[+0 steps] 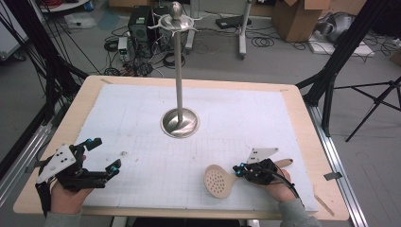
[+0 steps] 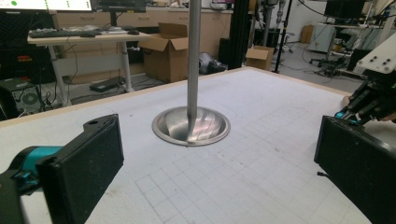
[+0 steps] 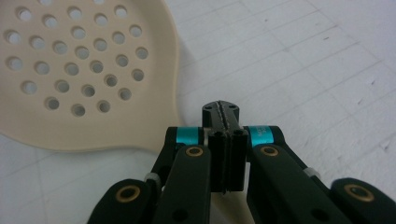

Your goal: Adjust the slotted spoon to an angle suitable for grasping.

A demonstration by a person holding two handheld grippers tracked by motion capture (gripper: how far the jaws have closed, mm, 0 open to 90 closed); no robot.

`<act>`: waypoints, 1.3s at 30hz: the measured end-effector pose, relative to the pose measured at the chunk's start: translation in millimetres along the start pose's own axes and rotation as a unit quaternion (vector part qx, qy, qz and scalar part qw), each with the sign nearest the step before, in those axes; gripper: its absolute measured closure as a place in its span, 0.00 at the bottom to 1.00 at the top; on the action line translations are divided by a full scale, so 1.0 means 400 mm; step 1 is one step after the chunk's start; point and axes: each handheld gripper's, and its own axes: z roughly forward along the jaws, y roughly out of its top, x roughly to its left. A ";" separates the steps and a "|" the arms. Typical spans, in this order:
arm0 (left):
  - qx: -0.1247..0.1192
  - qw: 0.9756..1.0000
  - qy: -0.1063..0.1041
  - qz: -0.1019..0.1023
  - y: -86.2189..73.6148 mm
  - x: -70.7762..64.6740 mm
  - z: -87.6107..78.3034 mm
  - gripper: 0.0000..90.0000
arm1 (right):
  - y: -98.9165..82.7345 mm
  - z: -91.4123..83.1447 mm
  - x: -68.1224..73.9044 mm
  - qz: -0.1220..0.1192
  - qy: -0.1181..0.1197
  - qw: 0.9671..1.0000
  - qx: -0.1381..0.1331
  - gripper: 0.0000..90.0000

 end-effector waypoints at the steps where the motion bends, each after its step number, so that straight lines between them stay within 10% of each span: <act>1: 0.000 1.000 0.000 0.001 0.000 -0.001 0.001 0.02 | -0.003 -0.003 0.007 -0.008 -0.006 1.000 -0.001 1.00; 12: 0.000 1.000 -0.006 -0.001 -0.001 0.000 0.010 0.02 | -0.026 -0.088 -0.022 0.014 -0.037 0.998 -0.055 1.00; 22: 0.008 1.000 -0.017 0.001 -0.005 -0.011 0.032 0.02 | -0.189 -0.208 -0.077 0.087 -0.099 0.989 -0.068 1.00; 39: 0.003 1.000 -0.010 -0.001 -0.005 -0.002 0.028 0.02 | -0.210 -0.193 -0.116 0.101 -0.136 0.985 -0.032 1.00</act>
